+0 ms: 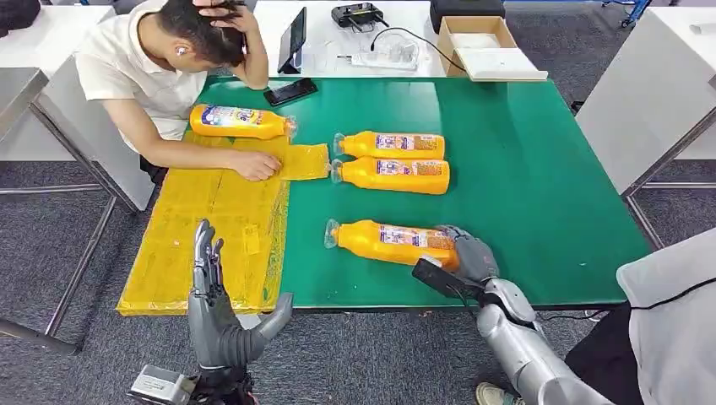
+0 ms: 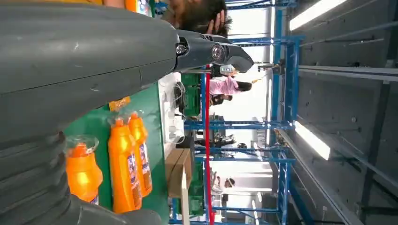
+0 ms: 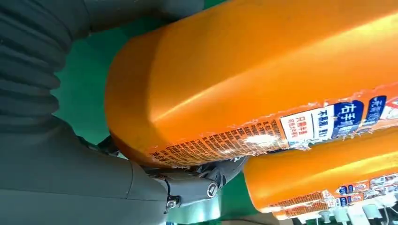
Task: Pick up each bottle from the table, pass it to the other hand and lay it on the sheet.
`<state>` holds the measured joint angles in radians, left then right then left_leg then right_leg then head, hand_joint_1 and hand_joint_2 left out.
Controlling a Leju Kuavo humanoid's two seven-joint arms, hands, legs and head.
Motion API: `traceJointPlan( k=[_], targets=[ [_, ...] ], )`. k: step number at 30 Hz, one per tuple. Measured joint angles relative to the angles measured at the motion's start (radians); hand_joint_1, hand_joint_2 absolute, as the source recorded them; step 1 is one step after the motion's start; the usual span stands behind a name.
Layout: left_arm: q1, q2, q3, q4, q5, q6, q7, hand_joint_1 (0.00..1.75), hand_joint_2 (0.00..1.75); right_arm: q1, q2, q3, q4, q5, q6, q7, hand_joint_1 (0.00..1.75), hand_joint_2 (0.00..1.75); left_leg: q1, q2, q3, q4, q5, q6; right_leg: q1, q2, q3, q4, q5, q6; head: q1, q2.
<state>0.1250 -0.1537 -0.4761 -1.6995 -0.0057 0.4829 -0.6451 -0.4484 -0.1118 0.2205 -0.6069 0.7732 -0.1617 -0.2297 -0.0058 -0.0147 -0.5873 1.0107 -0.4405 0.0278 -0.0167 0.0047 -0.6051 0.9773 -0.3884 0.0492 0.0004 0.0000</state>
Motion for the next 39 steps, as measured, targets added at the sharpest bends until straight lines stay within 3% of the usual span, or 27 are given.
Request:
traceJointPlan(
  k=[11, 16, 19, 24, 39],
  targets=[
    [0.001, 0.000, 0.002, 0.000, 0.046, 0.013, -0.009, 0.00, 1.75, 0.038, 0.003, -0.010, -0.017, -0.155, 0.020, -0.148, 1.75, 1.75, 0.000, 0.000, 0.000, 0.000, 0.000, 0.000, 0.000, 0.000, 0.000, 0.000, 0.000, 0.000, 0.000, 0.000],
    [0.014, 0.000, 0.022, 0.001, 0.233, -0.006, 0.087, 0.00, 1.75, 0.171, 0.036, -0.043, -0.184, -0.354, 0.032, -0.263, 1.75, 1.75, 0.000, -0.002, -0.006, 0.000, 0.000, 0.000, 0.000, 0.000, -0.003, 0.001, 0.000, 0.000, 0.000, 0.000],
    [0.028, 0.001, 0.035, 0.015, 0.375, -0.078, 0.158, 0.00, 1.75, 0.259, 0.068, -0.062, -0.339, -0.477, 0.037, -0.267, 1.75, 1.75, 0.001, -0.003, -0.010, 0.000, 0.000, 0.000, 0.000, -0.001, -0.008, 0.001, 0.000, 0.000, 0.000, 0.000],
    [0.028, 0.027, 0.023, 0.064, 0.447, -0.245, 0.214, 0.00, 1.75, 0.320, 0.093, -0.063, -0.501, -0.576, 0.098, -0.269, 1.75, 1.75, 0.000, -0.003, -0.011, 0.000, 0.000, 0.000, 0.000, 0.000, -0.009, 0.001, -0.001, 0.000, 0.000, 0.000],
    [0.021, 0.053, 0.006, 0.118, 0.429, -0.268, 0.214, 0.00, 1.75, 0.355, 0.114, -0.061, -0.606, -0.598, 0.129, -0.282, 1.75, 1.75, 0.000, -0.003, -0.011, 0.000, 0.000, 0.001, 0.000, 0.000, -0.009, 0.001, -0.001, 0.000, 0.000, 0.000]
  ],
)
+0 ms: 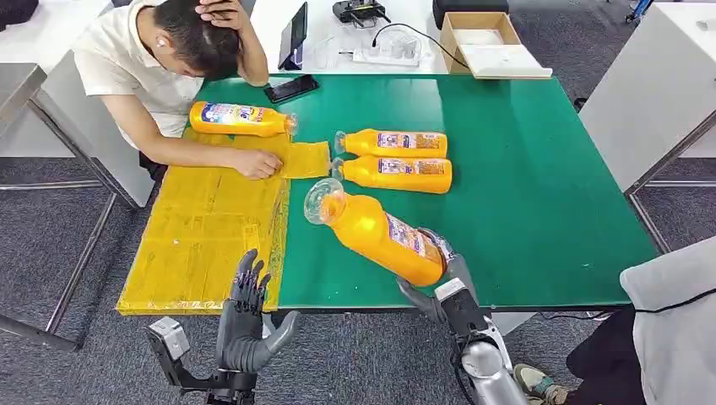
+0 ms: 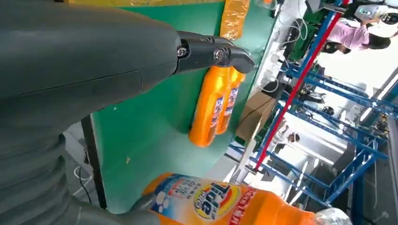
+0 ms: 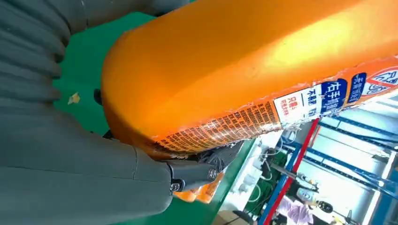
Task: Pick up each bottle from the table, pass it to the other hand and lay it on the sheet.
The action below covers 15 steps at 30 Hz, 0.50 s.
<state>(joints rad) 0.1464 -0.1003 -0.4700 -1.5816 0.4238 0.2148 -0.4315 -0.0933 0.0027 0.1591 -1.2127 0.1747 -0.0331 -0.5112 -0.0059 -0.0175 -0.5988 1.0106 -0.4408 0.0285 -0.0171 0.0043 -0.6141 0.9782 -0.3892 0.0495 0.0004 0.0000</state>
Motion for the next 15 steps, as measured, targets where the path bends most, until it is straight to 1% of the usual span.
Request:
traceJointPlan(
  k=[8, 11, 15],
  targets=[
    [-0.017, 0.005, -0.032, 0.013, -0.120, -0.040, -0.042, 0.00, 1.75, 0.000, 0.026, 0.072, -0.009, -0.003, 0.048, 0.003, 1.75, 1.75, 0.000, 0.000, 0.000, 0.000, 0.000, 0.000, 0.000, 0.000, 0.000, 0.000, 0.000, 0.000, 0.000, 0.000],
    [-0.022, 0.005, -0.038, 0.013, -0.134, -0.073, -0.042, 0.00, 1.75, -0.003, 0.035, 0.127, 0.009, 0.048, 0.062, 0.003, 1.75, 1.75, 0.000, 0.000, 0.000, 0.000, 0.000, 0.000, 0.000, 0.000, 0.000, 0.000, 0.000, 0.000, 0.000, 0.000],
    [-0.030, 0.005, -0.039, 0.013, -0.132, -0.117, -0.030, 0.00, 1.75, -0.008, 0.056, 0.216, 0.065, 0.096, 0.077, -0.029, 1.75, 1.75, 0.000, 0.000, 0.000, 0.000, 0.000, 0.000, 0.000, 0.000, 0.000, 0.000, 0.000, 0.000, 0.000, 0.000]
  ],
)
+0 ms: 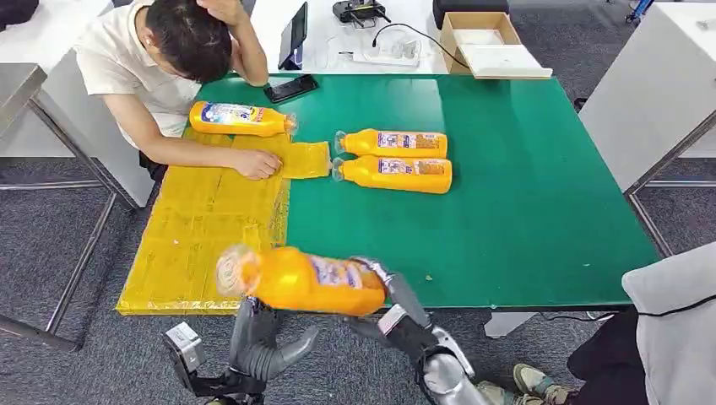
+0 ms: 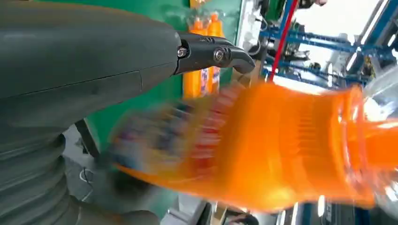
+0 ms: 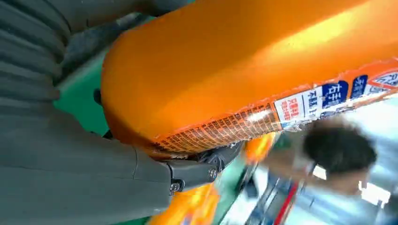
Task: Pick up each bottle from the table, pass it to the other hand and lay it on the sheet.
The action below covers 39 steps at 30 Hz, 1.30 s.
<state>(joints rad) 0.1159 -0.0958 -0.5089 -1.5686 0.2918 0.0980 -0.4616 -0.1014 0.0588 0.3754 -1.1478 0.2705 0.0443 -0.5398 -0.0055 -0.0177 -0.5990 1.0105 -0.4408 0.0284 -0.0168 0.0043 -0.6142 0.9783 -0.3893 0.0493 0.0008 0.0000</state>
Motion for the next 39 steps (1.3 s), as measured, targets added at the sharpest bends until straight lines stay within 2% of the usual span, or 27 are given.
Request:
traceJointPlan(
  k=[7, 15, 16, 17, 18, 19, 20, 21, 22, 23, 33, 39],
  targets=[
    [-0.020, -0.006, 0.001, 0.006, 0.044, -0.077, 0.032, 0.00, 1.75, -0.027, 0.026, 0.135, 0.078, 0.022, 0.006, -0.035, 1.75, 1.75, 0.000, 0.001, 0.000, 0.000, 0.000, 0.000, 0.000, 0.000, 0.000, 0.000, 0.000, 0.000, -0.001, 0.000],
    [-0.019, -0.008, 0.015, 0.010, 0.086, -0.114, 0.038, 0.00, 1.75, -0.059, 0.028, 0.167, 0.123, 0.017, 0.006, -0.046, 1.75, 1.75, 0.000, 0.001, 0.000, 0.000, 0.000, 0.000, 0.000, 0.000, 0.000, 0.000, 0.000, 0.000, 0.000, 0.000],
    [-0.019, -0.008, 0.019, 0.010, 0.100, -0.125, 0.044, 1.10, 1.75, -0.062, 0.028, 0.169, 0.126, 0.019, 0.006, -0.049, 1.75, 1.75, 0.000, 0.001, 0.000, 0.000, 0.000, 0.000, 0.000, 0.000, 0.000, 0.000, 0.000, 0.000, 0.000, 0.000],
    [-0.019, -0.008, 0.024, 0.011, 0.125, -0.146, 0.056, 1.75, 1.75, -0.065, 0.028, 0.173, 0.130, 0.019, 0.007, -0.053, 1.75, 1.75, 0.000, 0.001, 0.000, 0.000, 0.000, 0.000, 0.000, 0.000, -0.001, 0.000, 0.000, 0.000, 0.000, 0.000],
    [-0.019, -0.008, 0.029, 0.014, 0.144, -0.162, 0.064, 1.75, 1.75, -0.068, 0.028, 0.177, 0.134, 0.019, 0.007, -0.058, 1.75, 1.75, 0.000, 0.001, 0.000, 0.000, 0.000, 0.000, 0.000, 0.000, -0.001, 0.000, 0.000, 0.000, 0.000, 0.000],
    [-0.019, -0.008, 0.031, 0.016, 0.150, -0.171, 0.065, 1.75, 1.75, -0.072, 0.029, 0.179, 0.139, 0.019, 0.007, -0.059, 1.50, 1.75, 0.000, 0.001, 0.000, 0.000, 0.000, 0.000, 0.000, 0.000, -0.001, 0.000, 0.000, 0.000, -0.001, 0.000],
    [-0.019, -0.008, 0.034, 0.016, 0.153, -0.176, 0.065, 1.75, 1.75, -0.075, 0.031, 0.182, 0.144, 0.018, 0.007, -0.061, 0.30, 1.75, 0.000, 0.001, 0.000, 0.000, 0.000, 0.000, 0.000, 0.000, -0.001, 0.000, 0.000, 0.000, 0.000, 0.000],
    [-0.019, -0.008, 0.038, 0.016, 0.161, -0.181, 0.065, 1.75, 1.75, -0.079, 0.032, 0.184, 0.149, 0.018, 0.007, -0.061, 0.00, 1.75, 0.000, 0.001, 0.000, 0.000, 0.000, 0.000, 0.000, 0.000, -0.001, 0.000, 0.000, 0.000, 0.000, 0.000],
    [-0.019, -0.008, 0.044, 0.016, 0.163, -0.184, 0.065, 1.75, 1.75, -0.082, 0.033, 0.185, 0.153, 0.016, 0.007, -0.061, 0.00, 1.75, 0.000, 0.001, 0.000, 0.000, 0.000, 0.000, 0.000, 0.000, -0.001, 0.000, 0.000, 0.000, -0.001, 0.000],
    [-0.020, -0.008, 0.047, 0.016, 0.164, -0.186, 0.065, 1.75, 1.75, -0.084, 0.033, 0.188, 0.157, 0.016, 0.007, -0.062, 0.00, 0.00, 0.000, 0.001, 0.000, 0.000, 0.000, 0.000, 0.000, 0.000, -0.001, 0.000, 0.000, 0.000, 0.000, 0.000],
    [-0.028, -0.027, 0.069, 0.016, 0.139, -0.140, 0.057, 1.75, 1.75, -0.067, 0.046, 0.215, 0.183, 0.019, -0.010, -0.072, 0.00, 0.00, 0.000, 0.001, 0.000, 0.000, 0.000, 0.000, 0.000, 0.000, -0.001, 0.000, 0.000, 0.000, 0.000, 0.000],
    [-0.031, -0.014, 0.122, 0.026, 0.066, -0.098, 0.043, 1.75, 1.75, -0.029, 0.031, 0.205, 0.183, 0.005, -0.039, -0.081, 0.00, 0.00, 0.000, 0.001, 0.000, 0.000, 0.000, 0.000, 0.000, 0.000, -0.001, 0.000, 0.000, 0.000, 0.000, 0.000]
  ],
)
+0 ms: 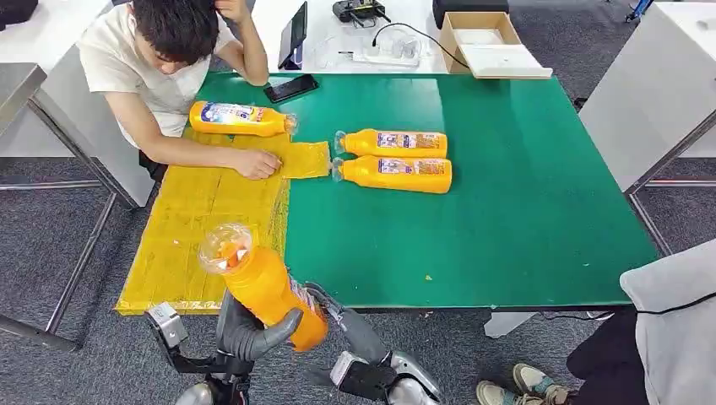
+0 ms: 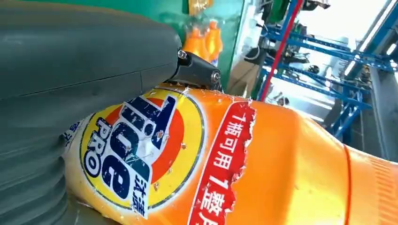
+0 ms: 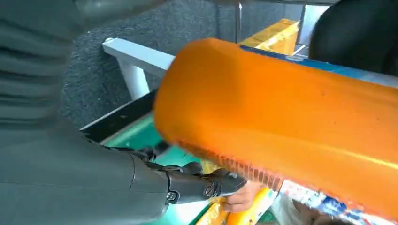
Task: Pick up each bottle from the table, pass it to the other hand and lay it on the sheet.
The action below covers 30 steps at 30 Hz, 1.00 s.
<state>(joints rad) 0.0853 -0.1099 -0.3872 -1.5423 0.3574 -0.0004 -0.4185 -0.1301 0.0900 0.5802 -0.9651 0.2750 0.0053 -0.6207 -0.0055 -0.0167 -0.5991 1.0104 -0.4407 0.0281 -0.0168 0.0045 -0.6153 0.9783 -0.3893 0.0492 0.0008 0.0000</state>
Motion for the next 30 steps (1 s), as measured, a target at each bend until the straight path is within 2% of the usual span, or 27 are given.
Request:
traceJointPlan(
  k=[10, 14, 17, 19, 27, 30],
  targets=[
    [0.001, 0.022, 0.096, 0.019, -0.048, 0.071, 0.044, 1.75, 1.75, 0.048, -0.023, -0.104, -0.028, -0.026, -0.069, -0.009, 0.00, 0.00, 0.000, 0.000, 0.000, 0.000, 0.000, 0.000, 0.000, 0.000, 0.000, 0.000, 0.000, 0.000, 0.000, 0.000],
    [-0.006, 0.039, 0.133, 0.030, -0.338, 0.314, 0.011, 1.75, 1.75, 0.076, -0.027, -0.163, -0.080, -0.035, -0.127, -0.017, 0.00, 0.00, 0.000, 0.000, 0.000, 0.000, 0.000, 0.000, 0.000, 0.000, 0.000, 0.000, 0.000, 0.000, 0.000, 0.000],
    [-0.011, 0.054, 0.183, 0.041, -0.712, 0.539, 0.025, 1.75, 1.75, 0.103, -0.031, -0.269, -0.167, -0.069, -0.170, -0.009, 0.00, 0.00, 0.000, -0.001, 0.000, 0.000, 0.000, 0.000, 0.000, 0.000, 0.000, 0.000, 0.000, 0.000, 0.000, 0.000],
    [-0.015, 0.060, 0.201, 0.049, -0.910, 0.627, 0.050, 1.75, 1.75, 0.111, -0.027, -0.338, -0.207, -0.079, -0.191, 0.004, 0.00, 0.00, 0.000, 0.000, 0.000, 0.000, 0.000, 0.000, 0.000, 0.000, 0.000, 0.000, 0.000, 0.000, 0.000, 0.000],
    [-0.021, 0.065, 0.230, 0.067, -0.984, 0.648, 0.075, 1.75, 1.75, 0.131, -0.010, -0.457, -0.280, -0.087, -0.202, 0.011, 0.00, 0.00, 0.000, 0.000, 0.000, 0.000, 0.000, 0.000, 0.000, 0.000, 0.000, 0.000, 0.000, 0.000, 0.000, 0.000],
    [-0.030, 0.068, 0.229, 0.076, -1.099, 0.647, 0.125, 1.75, 1.75, 0.131, 0.003, -0.488, -0.289, -0.111, -0.232, 0.015, 0.00, 0.00, 0.000, 0.000, 0.000, 0.000, 0.000, 0.000, 0.000, 0.000, 0.000, 0.000, 0.000, 0.000, 0.000, 0.000]
  ],
)
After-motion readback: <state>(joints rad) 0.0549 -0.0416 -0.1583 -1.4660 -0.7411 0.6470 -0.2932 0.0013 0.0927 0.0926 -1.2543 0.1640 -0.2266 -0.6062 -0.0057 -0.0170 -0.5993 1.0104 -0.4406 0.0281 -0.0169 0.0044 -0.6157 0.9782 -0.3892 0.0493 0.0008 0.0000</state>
